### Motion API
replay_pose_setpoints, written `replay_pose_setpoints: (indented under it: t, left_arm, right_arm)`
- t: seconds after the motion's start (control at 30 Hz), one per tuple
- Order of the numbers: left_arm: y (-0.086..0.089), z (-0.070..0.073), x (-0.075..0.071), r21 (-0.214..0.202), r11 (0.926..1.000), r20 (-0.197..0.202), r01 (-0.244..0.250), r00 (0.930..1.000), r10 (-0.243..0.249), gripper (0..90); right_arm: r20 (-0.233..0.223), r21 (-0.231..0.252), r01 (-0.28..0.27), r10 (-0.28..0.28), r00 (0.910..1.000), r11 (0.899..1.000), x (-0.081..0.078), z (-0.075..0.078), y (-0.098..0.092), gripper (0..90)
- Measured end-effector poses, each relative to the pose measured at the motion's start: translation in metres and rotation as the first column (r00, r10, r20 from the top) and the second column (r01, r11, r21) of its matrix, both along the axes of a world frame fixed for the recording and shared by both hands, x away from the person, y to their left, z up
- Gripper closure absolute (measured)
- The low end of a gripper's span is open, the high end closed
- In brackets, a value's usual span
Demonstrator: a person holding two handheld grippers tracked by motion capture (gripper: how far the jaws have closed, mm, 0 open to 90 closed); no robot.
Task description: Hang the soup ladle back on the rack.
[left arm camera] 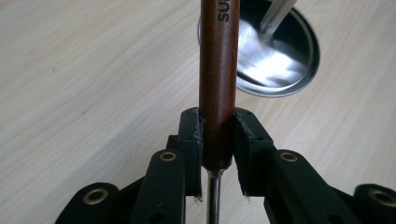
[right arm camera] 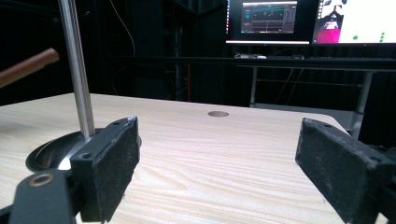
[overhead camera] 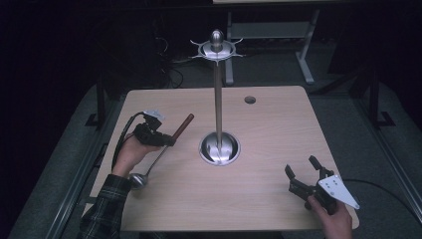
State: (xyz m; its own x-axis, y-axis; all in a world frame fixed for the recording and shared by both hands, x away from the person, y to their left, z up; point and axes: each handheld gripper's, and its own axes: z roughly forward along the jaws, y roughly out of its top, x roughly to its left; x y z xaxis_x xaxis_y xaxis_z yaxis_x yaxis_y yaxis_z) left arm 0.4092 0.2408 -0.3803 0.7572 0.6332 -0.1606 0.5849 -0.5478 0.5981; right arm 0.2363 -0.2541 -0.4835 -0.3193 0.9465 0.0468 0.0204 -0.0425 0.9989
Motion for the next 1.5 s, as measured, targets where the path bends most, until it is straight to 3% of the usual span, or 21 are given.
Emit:
replay_pose_setpoints:
  t: [0.27,0.43,0.6,0.77,1.03,1.2,1.37,1.5]
  left_arm:
    - [0.008,0.013,-0.008,-0.093,0.9957,0.020,-0.005,0.9998,0.007,74.2]
    - [0.015,0.023,-0.015,-0.153,0.9882,0.035,0.004,0.9994,0.001,74.2]
    - [0.017,0.031,-0.019,-0.174,0.9847,0.059,0.018,0.9982,-0.007,74.2]
    - [0.018,0.041,-0.024,-0.215,0.9762,0.088,0.028,0.9961,-0.009,74.3]
    - [0.019,0.056,-0.032,-0.251,0.9666,0.132,0.054,0.9911,-0.022,74.2]
    - [0.019,0.061,-0.035,-0.254,0.9653,0.156,0.059,0.9876,-0.020,74.1]
    - [0.019,0.070,-0.038,-0.275,0.9588,0.202,0.072,0.9792,-0.016,74.1]
    - [0.018,0.075,-0.040,-0.275,0.9585,0.225,0.075,0.9744,-0.011,74.0]
  right_arm:
    - [0.002,0.000,0.000,0.000,1.0000,1.000,0.000,0.000,0.000,13.0]
    - [0.002,-0.001,0.001,-0.001,1.0000,1.000,0.000,0.000,0.000,13.0]
    - [0.000,-0.002,0.001,-0.001,1.0000,1.000,0.000,0.000,0.000,13.0]
    - [-0.001,-0.001,0.001,-0.001,1.0000,1.000,0.000,0.000,0.000,13.0]
    - [0.000,0.000,0.000,0.000,1.0000,1.000,0.000,0.000,0.000,13.0]
    - [0.003,0.002,0.001,-0.001,1.0000,1.000,0.000,0.000,0.000,13.0]
    - [0.001,0.001,-0.002,0.002,1.0000,1.000,0.000,0.000,0.000,13.0]
    - [0.001,0.001,0.001,-0.001,1.0000,1.000,0.000,0.000,0.000,13.0]
